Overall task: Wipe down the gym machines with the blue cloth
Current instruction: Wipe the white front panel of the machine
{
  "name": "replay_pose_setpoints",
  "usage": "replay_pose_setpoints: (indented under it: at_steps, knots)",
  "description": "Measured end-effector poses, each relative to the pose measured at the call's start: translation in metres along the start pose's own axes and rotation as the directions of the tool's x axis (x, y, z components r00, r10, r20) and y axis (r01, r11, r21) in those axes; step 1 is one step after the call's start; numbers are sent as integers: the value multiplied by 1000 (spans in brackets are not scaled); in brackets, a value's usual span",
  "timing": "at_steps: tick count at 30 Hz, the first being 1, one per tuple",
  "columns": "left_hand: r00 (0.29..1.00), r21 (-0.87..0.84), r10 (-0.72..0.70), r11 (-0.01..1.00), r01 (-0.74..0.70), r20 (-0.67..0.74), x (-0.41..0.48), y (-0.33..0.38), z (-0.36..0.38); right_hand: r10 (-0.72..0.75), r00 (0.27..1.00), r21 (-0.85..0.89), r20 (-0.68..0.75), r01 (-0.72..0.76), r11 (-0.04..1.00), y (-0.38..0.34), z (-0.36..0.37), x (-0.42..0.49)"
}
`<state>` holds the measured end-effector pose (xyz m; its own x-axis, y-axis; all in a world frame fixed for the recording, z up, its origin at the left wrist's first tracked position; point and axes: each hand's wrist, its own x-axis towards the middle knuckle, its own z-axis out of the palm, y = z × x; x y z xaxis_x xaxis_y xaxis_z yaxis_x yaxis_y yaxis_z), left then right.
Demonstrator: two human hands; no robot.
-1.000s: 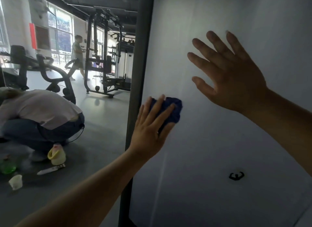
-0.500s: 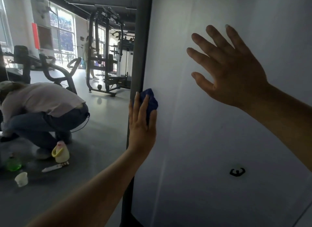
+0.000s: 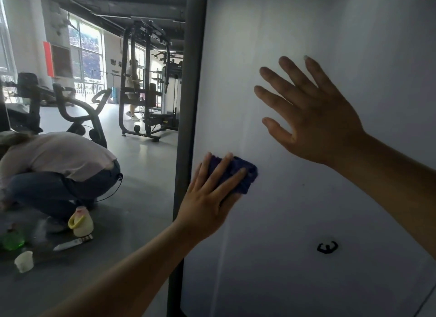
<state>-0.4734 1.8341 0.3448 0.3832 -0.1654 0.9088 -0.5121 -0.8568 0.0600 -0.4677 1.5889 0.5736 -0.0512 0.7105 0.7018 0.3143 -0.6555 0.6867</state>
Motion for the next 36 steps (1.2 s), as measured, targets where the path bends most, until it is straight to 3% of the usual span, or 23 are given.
replay_pose_setpoints:
  at_steps: [2, 4, 5, 6, 8, 10, 12, 14, 15, 16, 18, 20, 21, 22, 24, 25, 26, 28, 30, 32, 34, 35, 36]
  knots:
    - [978, -53, -178, 984, 173, -112, 10, -8, 1, 5, 1000, 2, -2, -5, 1000, 0, -1, 0]
    - [782, -304, -609, 776, 552, -134, 26, -6, -2, 12, 1000, -1, -5, -12, 1000, 1, -2, 0]
    - [720, -360, -689, 694, 623, -84, 29, 0, -2, 13, 1000, -5, -1, -13, 1000, 0, -2, 0]
    - [752, -320, -655, 730, 604, -74, 29, 8, -2, 10, 1000, -6, 6, -10, 1000, 0, -2, 0]
    - [956, -124, -288, 952, 280, -48, 14, 15, 2, 6, 1000, -11, 21, -6, 1000, 1, -2, 1]
    - [1000, -14, -21, 1000, 20, -24, 7, 2, -2, 7, 1000, -21, 31, -6, 1000, 1, -3, 0]
    - [948, -141, -296, 950, 279, -119, 15, -16, -1, 13, 1000, -23, 20, -12, 1000, 0, -3, -1]
    - [745, -371, -658, 721, 584, -106, 26, -15, -4, 20, 1000, -19, 7, -20, 1000, -1, -4, 0]
    - [721, -380, -688, 689, 618, -75, 27, -8, -4, 22, 1000, -19, 9, -22, 1000, -2, -4, 1]
    - [778, -311, -624, 756, 576, -74, 26, 0, -3, 21, 1000, -20, 16, -21, 1000, -2, -4, 1]
    - [968, -102, -244, 966, 237, -61, 14, 12, 2, 17, 999, -27, 41, -16, 1000, -2, -4, 0]
    - [998, 29, 69, 997, -69, 0, 6, 4, 1, 13, 998, -28, 59, -11, 1000, -2, -5, 0]
    - [998, 29, 43, 999, -42, -39, 8, -4, 1, 14, 998, -26, 59, -12, 1000, -2, -6, -1]
    - [986, -47, -119, 992, 115, -116, 12, -10, 2, 17, 998, -25, 53, -16, 1000, -2, -7, -1]
    - [788, -330, -600, 778, 535, -139, 22, -7, 1, 23, 999, -26, 31, -22, 999, -3, -6, 0]
    - [710, -384, -699, 682, 622, -90, 23, 1, 1, 23, 999, -27, 29, -22, 999, -4, -6, 0]
    - [732, -340, -676, 709, 617, -82, 20, 10, 3, 21, 999, -26, 37, -20, 999, -4, -6, 0]
    - [931, -148, -359, 926, 347, -65, 0, 15, 11, 14, 998, -26, 65, -12, 1000, -3, -7, 0]
    - [990, -53, -129, 991, 127, -48, -14, -5, 7, 8, 997, -26, 75, -6, 1000, -2, -8, 0]
    - [912, -193, -399, 906, 377, -90, -15, -25, 3, 9, 999, -23, 53, -8, 1000, -2, -8, -1]
    - [730, -337, -682, 696, 634, -35, -14, -19, 0, 15, 999, -22, 47, -14, 1000, -3, -7, 0]
    - [746, -299, -666, 716, 631, -18, -16, -9, 1, 17, 999, -23, 49, -16, 1000, -4, -7, -1]
    - [834, -214, -550, 818, 533, -25, -20, 2, 5, 15, 999, -24, 49, -14, 1000, -5, -7, -1]
